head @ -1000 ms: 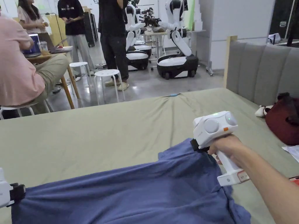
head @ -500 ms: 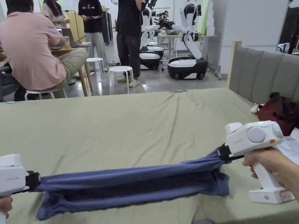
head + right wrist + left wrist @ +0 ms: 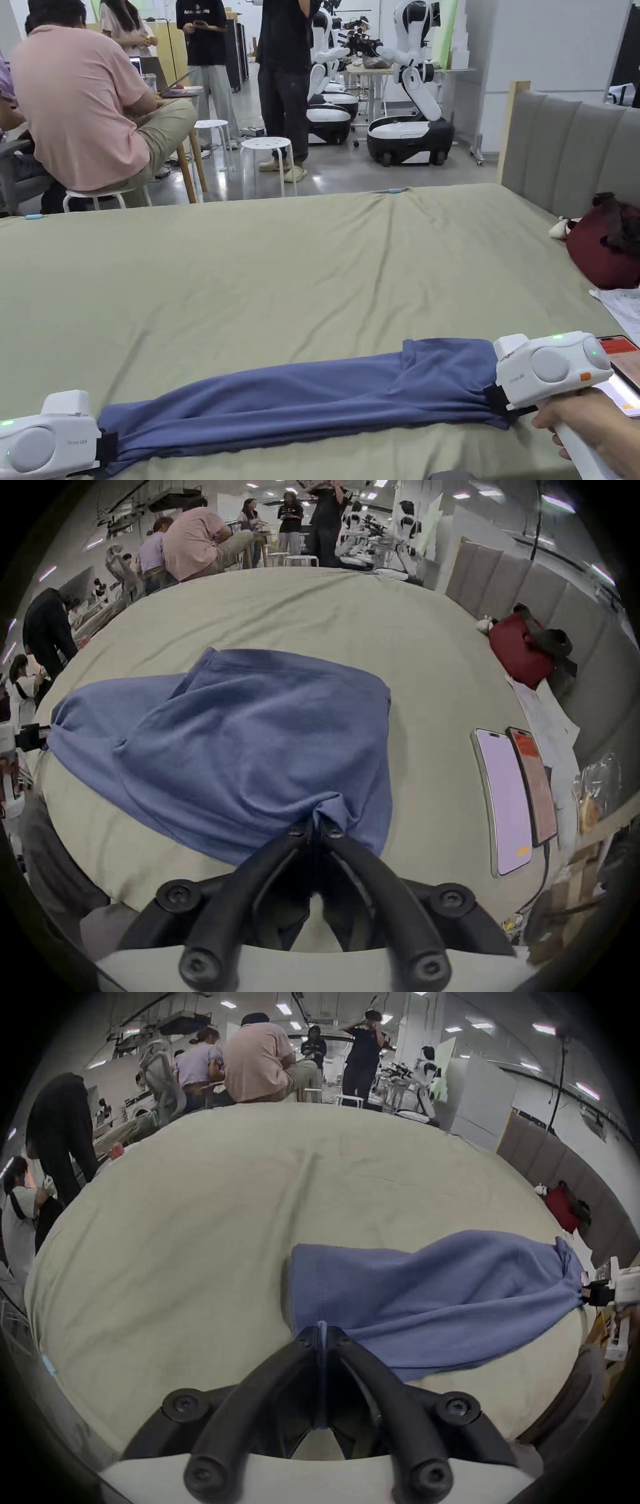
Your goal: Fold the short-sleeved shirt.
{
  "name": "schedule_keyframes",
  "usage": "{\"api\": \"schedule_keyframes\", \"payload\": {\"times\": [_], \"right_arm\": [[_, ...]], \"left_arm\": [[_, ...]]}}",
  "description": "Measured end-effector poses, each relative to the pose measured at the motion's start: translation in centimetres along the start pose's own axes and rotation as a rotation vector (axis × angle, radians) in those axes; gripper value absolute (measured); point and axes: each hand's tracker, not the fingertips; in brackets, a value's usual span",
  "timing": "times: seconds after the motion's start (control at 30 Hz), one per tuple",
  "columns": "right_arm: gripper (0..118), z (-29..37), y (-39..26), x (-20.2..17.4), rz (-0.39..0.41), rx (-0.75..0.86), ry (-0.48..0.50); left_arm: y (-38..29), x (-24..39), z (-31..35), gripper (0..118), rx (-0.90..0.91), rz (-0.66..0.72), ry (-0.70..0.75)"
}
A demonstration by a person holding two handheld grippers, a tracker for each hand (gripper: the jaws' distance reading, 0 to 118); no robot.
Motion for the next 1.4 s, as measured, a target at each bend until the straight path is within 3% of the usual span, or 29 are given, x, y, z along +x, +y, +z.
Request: {"api": "schedule_keyframes", "payload": {"times": [0.03,0.1,0.13,0.17,0.23,0.27,0.33,0.4,0.47,0.5,0.53,0.57,0.6,0.63,0.83,1.07,1.1,1.2,1.23,1.33,1.4], "right_arm": [[9,0.0,0.1,-0.2,-0.001,0.007,-0.012],[21,0.3,0.0,0.0,-0.002,0.024,-0.068],[33,0.6,0.0,-0.2,0.000,0.030,-0.101],[50,0.9,0.1,-0.4,0.007,0.043,-0.140],[97,1.9,-0.2,-0.5,0.002,0.067,-0.157],[114,2.4,-0.2,-0.5,-0.013,0.099,-0.128],[118,3.8,-0.4,-0.9,-0.064,0.174,-0.049],[118,4.7,-0.3,-2.0,-0.064,0.153,-0.072],[100,5.7,-0.2,-3.5,-0.030,0.164,-0.100],[80,6.3,-0.1,-4.3,-0.009,0.199,-0.110],[41,6.8,-0.1,-5.1,-0.001,0.221,-0.113],[14,7.2,0.0,-5.9,0.002,0.234,-0.110],[5,7.7,0.1,-6.6,0.001,0.245,-0.107],[5,8.3,0.2,-7.7,0.003,0.266,-0.101],[0,10.9,0.3,-13.9,0.095,0.391,-0.037],[0,10.1,-0.7,-19.7,0.118,0.418,0.125],[0,9.8,-0.9,-20.5,0.123,0.410,0.151],[0,8.8,-1.6,-22.3,0.114,0.416,0.242],[0,8.5,-1.7,-22.7,0.117,0.401,0.274],[0,7.8,-2.2,-24.1,0.147,0.367,0.279],[0,7.3,-2.3,-24.7,0.159,0.350,0.280]], "left_arm": [[0.1,0.3,0.2,3,0.004,-0.008,0.008],[0.2,0.5,0.4,8,0.017,-0.021,0.019],[0.2,0.6,0.6,22,0.030,-0.031,0.029],[0.3,0.7,0.8,46,0.045,-0.048,0.076],[0.4,0.7,1.0,114,0.076,-0.074,0.149],[0.3,0.6,1.6,118,0.109,-0.079,0.136],[0.7,0.3,2.0,109,0.125,-0.071,0.119],[1.0,0.1,2.5,110,0.114,-0.047,0.093],[0.8,0.0,3.6,103,0.121,-0.033,0.074],[0.8,0.1,4.1,90,0.134,-0.024,0.071],[0.8,0.2,4.6,60,0.155,-0.017,0.064],[0.8,0.3,5.1,29,0.167,-0.011,0.069],[0.7,0.3,5.4,3,0.172,-0.008,0.082],[0.7,0.4,5.5,0,0.173,-0.007,0.114],[-0.2,-0.1,6.7,0,0.176,-0.010,0.072],[-0.5,-3.3,5.4,0,0.211,0.181,-0.108],[-0.4,-4.0,4.9,5,0.216,0.214,-0.170],[-0.5,-5.6,3.0,105,0.178,0.240,-0.322],[-0.6,-5.9,2.7,118,0.174,0.240,-0.337],[-0.4,-7.4,1.4,98,0.124,0.298,-0.484],[-0.3,-8.4,0.1,99,0.059,0.372,-0.573]]}}
